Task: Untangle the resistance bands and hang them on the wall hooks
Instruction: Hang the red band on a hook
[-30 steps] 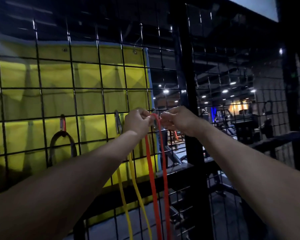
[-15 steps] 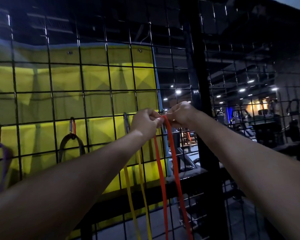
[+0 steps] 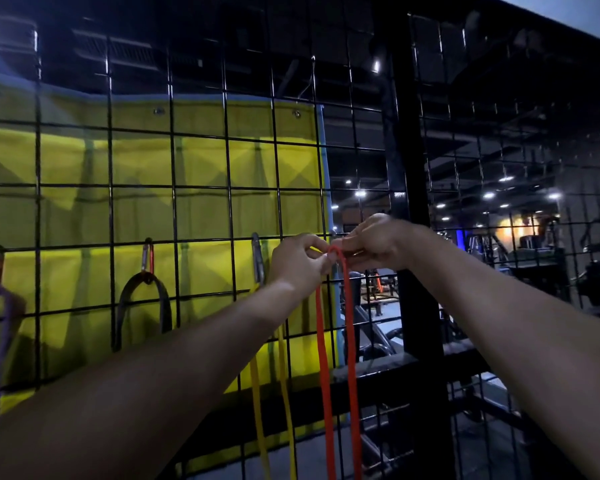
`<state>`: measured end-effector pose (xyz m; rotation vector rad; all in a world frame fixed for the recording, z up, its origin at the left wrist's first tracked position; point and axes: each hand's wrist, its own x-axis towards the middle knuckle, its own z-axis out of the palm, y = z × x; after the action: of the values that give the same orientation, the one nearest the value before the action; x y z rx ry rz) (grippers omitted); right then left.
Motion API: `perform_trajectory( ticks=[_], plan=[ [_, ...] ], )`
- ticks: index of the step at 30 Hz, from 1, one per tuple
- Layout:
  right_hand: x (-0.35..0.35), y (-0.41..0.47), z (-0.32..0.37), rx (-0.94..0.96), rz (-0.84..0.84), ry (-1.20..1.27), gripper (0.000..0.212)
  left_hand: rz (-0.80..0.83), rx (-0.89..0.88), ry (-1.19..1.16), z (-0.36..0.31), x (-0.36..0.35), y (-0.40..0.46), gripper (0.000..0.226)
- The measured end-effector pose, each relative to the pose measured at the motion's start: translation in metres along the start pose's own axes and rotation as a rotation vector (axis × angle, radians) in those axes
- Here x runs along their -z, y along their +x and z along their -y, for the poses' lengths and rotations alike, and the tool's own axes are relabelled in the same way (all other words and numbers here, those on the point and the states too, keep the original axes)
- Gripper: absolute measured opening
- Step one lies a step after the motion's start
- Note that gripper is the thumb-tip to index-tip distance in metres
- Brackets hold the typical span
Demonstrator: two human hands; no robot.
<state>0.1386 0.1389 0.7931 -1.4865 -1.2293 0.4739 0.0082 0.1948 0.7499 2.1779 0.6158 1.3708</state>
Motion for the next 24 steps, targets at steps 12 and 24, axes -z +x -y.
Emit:
perform_trajectory(
  ticks=[12,24],
  plan=[
    [-0.007,0.004,-0.001,0.058,-0.081,-0.065,0.018,-0.125,-0.085,-0.155,-0.003,0.002,0.0,0.011],
    [0.002,0.009,-0.008,0.141,-0.069,-0.092,0.016,-0.214,-0.278,0.087,-0.007,-0.006,0.013,0.008]
  ],
)
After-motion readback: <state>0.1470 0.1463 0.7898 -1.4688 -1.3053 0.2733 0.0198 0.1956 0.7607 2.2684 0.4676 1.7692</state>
